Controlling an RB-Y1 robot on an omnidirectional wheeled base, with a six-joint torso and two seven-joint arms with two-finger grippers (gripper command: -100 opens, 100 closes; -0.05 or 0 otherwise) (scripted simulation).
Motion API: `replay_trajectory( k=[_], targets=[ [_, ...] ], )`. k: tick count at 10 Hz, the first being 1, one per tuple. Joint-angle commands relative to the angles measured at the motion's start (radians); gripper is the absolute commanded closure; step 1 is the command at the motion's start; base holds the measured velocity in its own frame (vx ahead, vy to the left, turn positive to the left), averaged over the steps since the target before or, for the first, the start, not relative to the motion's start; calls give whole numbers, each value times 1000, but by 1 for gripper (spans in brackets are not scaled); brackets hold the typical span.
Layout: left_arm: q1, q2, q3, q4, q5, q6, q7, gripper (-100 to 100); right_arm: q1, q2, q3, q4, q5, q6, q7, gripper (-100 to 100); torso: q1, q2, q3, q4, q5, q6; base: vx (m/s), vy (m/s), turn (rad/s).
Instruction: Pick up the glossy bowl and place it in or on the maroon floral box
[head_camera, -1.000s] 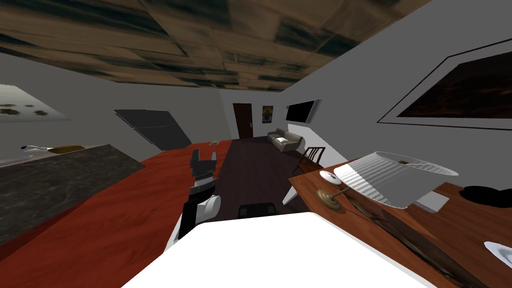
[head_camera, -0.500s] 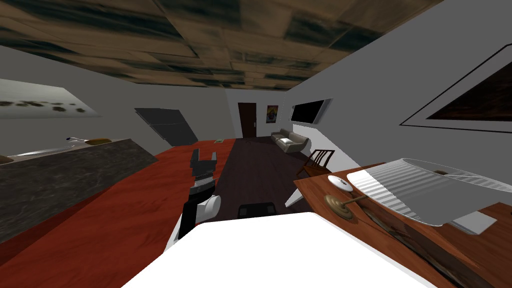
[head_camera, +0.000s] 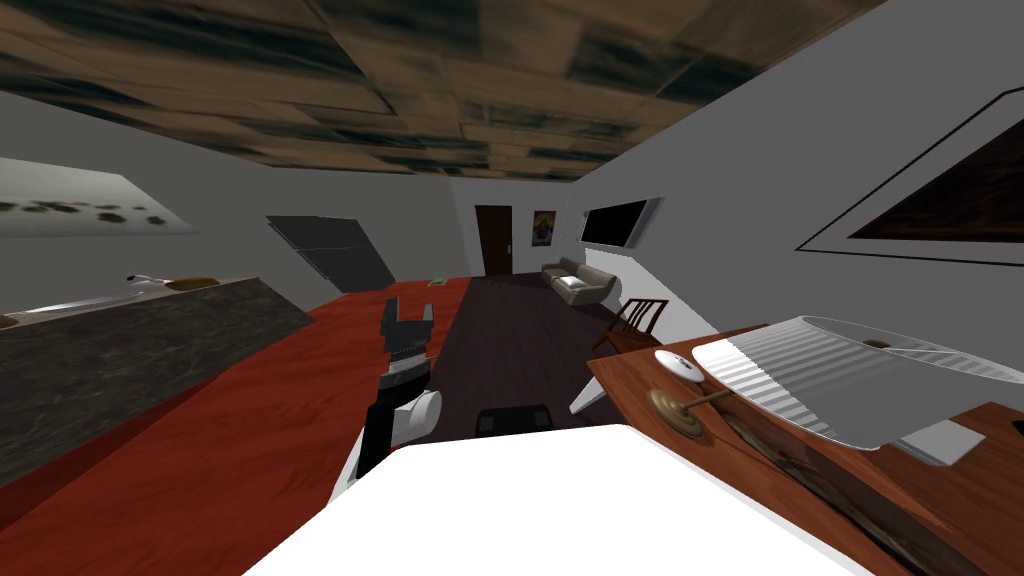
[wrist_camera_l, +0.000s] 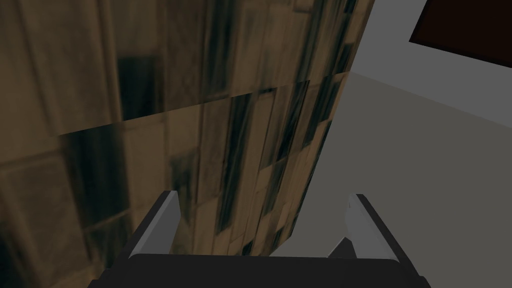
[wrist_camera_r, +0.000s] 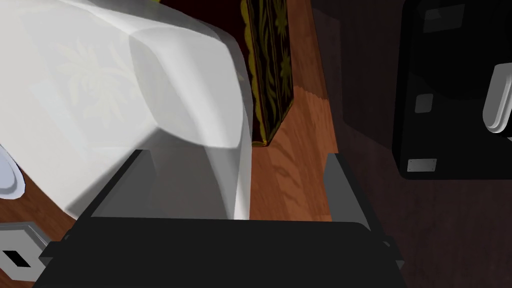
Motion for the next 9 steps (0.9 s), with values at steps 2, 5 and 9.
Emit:
replay_trajectory(
  k=[2,5,9],
  targets=[
    [0,0,0,0,0,0,0,0,32,-9,-27,-13,-6,-17,-8,-100,0,0,0,0,0,0,2,6,-3],
    [0,0,0,0,0,0,0,0,79,-22,-67,-31,-15,-43,-19,-100,2,0,0,0,1,0,-2,21,1],
    [0,0,0,0,0,0,0,0,142,-36,-117,-61,-24,-71,-34,-100,3,0,0,0,1,0,-3,27,-6]
  ],
)
